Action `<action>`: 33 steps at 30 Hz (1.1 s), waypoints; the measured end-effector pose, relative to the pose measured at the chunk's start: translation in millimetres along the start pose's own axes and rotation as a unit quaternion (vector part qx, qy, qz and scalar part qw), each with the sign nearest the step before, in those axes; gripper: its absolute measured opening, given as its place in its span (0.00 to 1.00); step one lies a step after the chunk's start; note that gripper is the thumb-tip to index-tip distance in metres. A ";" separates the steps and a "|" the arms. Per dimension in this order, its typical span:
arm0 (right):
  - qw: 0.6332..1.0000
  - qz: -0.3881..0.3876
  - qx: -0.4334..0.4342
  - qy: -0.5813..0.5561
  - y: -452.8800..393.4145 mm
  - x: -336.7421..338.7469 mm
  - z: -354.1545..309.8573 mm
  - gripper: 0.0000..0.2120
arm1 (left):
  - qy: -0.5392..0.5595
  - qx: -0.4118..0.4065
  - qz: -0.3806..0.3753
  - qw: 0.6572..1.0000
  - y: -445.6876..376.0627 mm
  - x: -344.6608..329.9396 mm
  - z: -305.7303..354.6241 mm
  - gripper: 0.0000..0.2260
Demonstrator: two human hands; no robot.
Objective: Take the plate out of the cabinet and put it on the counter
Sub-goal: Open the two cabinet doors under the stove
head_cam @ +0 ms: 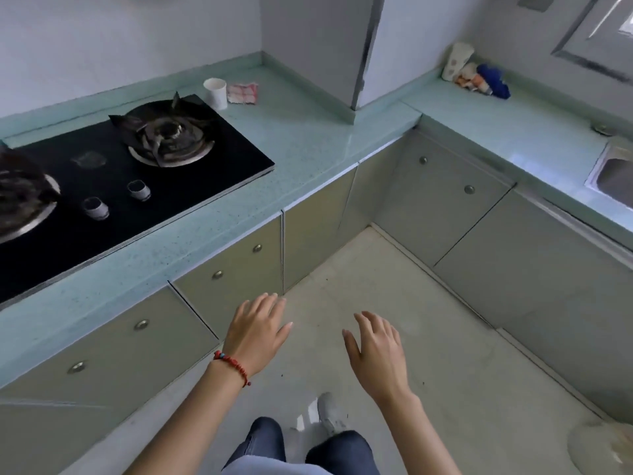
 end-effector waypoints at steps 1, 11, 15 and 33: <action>1.000 -0.010 0.020 0.001 -11.2 -1.4 -3.8 0.20 | 0.001 0.022 0.002 1.000 -1.9 0.2 -5.3 0.21; 0.967 -0.065 0.245 -0.013 -99.0 -15.7 -43.0 0.22 | 0.021 0.269 0.006 0.963 14.8 -7.3 -51.8 0.21; 0.945 -0.100 0.310 -0.027 -107.3 -32.1 -64.6 0.21 | 0.025 0.327 0.014 0.944 32.3 -10.0 -60.4 0.21; 0.864 -0.325 0.093 -0.374 -126.2 -135.5 -175.7 0.13 | 0.132 0.449 0.044 0.883 63.4 -45.3 -153.2 0.21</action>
Point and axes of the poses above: each hand's wrist, its own y-axis away from the middle knuckle, its own x-axis out of the back of the hand, z = x × y, the point moved 9 cm from there along -y, towards the middle knuckle, and after that the axes turned 6 degrees about x, right-handed, at the moved point
